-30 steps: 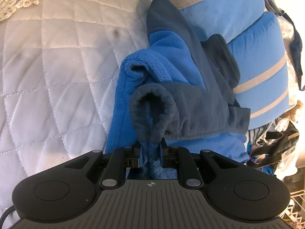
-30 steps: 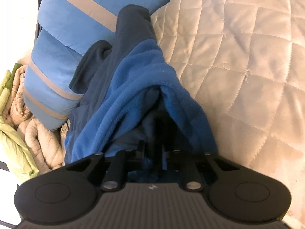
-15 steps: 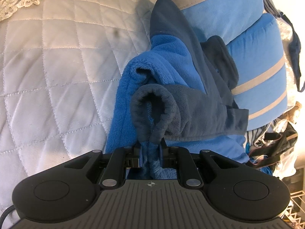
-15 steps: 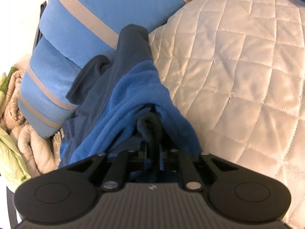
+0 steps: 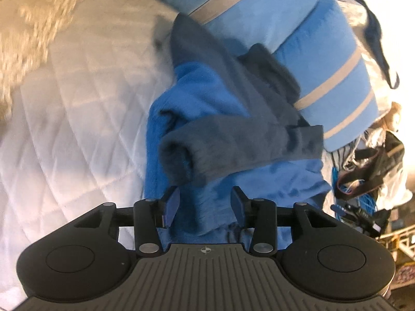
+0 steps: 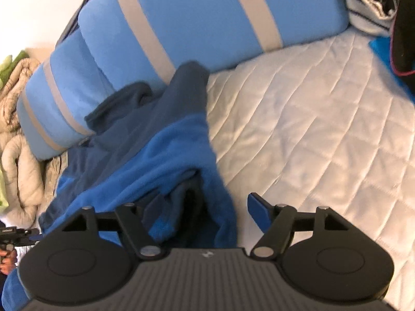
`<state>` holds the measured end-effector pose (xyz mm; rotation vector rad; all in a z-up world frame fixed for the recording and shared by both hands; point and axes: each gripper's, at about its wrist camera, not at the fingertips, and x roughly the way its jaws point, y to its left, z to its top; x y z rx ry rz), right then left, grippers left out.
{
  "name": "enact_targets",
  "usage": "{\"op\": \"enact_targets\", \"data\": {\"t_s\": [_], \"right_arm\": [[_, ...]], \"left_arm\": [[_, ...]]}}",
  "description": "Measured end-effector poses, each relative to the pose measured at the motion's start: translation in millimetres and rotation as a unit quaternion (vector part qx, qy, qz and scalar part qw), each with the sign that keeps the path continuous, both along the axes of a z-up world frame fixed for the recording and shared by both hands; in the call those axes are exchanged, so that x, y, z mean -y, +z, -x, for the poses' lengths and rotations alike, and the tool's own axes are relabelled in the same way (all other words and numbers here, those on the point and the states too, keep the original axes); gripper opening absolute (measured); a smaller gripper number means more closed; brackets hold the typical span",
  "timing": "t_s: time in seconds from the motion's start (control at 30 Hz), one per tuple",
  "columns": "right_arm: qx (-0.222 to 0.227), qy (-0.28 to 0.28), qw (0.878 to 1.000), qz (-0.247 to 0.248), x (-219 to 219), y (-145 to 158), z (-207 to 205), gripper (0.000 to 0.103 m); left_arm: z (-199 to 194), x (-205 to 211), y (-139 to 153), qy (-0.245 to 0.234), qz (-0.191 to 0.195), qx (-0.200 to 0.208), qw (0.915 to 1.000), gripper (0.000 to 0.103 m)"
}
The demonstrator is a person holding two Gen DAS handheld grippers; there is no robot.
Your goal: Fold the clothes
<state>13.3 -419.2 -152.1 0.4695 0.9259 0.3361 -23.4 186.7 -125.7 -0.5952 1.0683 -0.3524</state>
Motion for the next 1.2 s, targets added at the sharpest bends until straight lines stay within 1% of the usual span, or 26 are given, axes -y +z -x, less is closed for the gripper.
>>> {"op": "enact_targets", "data": {"t_s": [0.07,0.17,0.23,0.33,0.37,0.4,0.43,0.47,0.53,0.57,0.63,0.73,0.8,0.83,0.87,0.93,1.0,1.2], "right_arm": [[0.005,-0.015,1.000,-0.016,6,-2,-5,0.082],[-0.001,-0.033,0.999,-0.043,9,-10,-17,0.082],[-0.003,-0.037,0.998,-0.051,4,-17,-28,0.082],[-0.006,-0.036,0.998,-0.050,-7,-26,-43,0.081],[-0.008,-0.035,0.998,-0.050,-10,-29,-46,0.079],[-0.010,-0.033,0.998,-0.050,-13,-32,-47,0.074],[-0.011,-0.031,0.998,-0.049,-15,-34,-49,0.057],[-0.011,-0.028,0.998,-0.047,-17,-36,-49,0.045],[-0.010,-0.023,0.999,-0.039,-21,-39,-47,0.033],[-0.004,-0.020,0.999,-0.030,-23,-39,-45,0.031],[0.007,-0.014,1.000,-0.012,-27,-36,-41,0.030],[0.013,-0.015,1.000,-0.008,-28,-35,-39,0.030],[0.012,-0.017,1.000,-0.012,-26,-36,-39,0.030],[0.011,-0.019,1.000,-0.014,-26,-36,-39,0.030],[0.010,-0.021,1.000,-0.016,-25,-37,-39,0.030],[0.009,-0.022,1.000,-0.018,-24,-38,-38,0.030],[0.012,-0.021,1.000,-0.014,-25,-38,-37,0.030],[0.021,-0.022,0.999,-0.009,-27,-40,-32,0.029]], "left_arm": [[-5,6,16,-0.009,-0.013,0.015,0.9998,0.043],[-15,17,39,-0.024,-0.035,0.038,0.9984,0.043],[-31,34,52,-0.039,-0.065,0.058,0.9954,0.043],[-56,69,59,-0.063,-0.108,0.080,0.9889,0.043],[-65,79,59,-0.073,-0.118,0.083,0.9869,0.043],[-73,89,58,-0.082,-0.127,0.086,0.9848,0.043],[-81,98,57,-0.090,-0.136,0.087,0.9827,0.043],[-90,108,55,-0.099,-0.144,0.090,0.9805,0.043],[-104,126,48,-0.118,-0.157,0.096,0.9758,0.043],[-110,135,43,-0.130,-0.163,0.097,0.9731,0.042],[-123,152,34,-0.152,-0.177,0.100,0.9672,0.042],[-135,173,16,-0.183,-0.206,0.100,0.9561,0.042],[-139,182,7,-0.198,-0.221,0.097,0.9501,0.028],[-139,185,3,-0.204,-0.227,0.094,0.9475,0.015],[-137,187,1,-0.208,-0.236,0.092,0.9448,0.007],[-130,186,1,-0.212,-0.248,0.099,0.9400,0.005],[-124,181,5,-0.208,-0.257,0.110,0.9376,0.005],[-116,175,13,-0.205,-0.270,0.112,0.9340,0.005]]}}
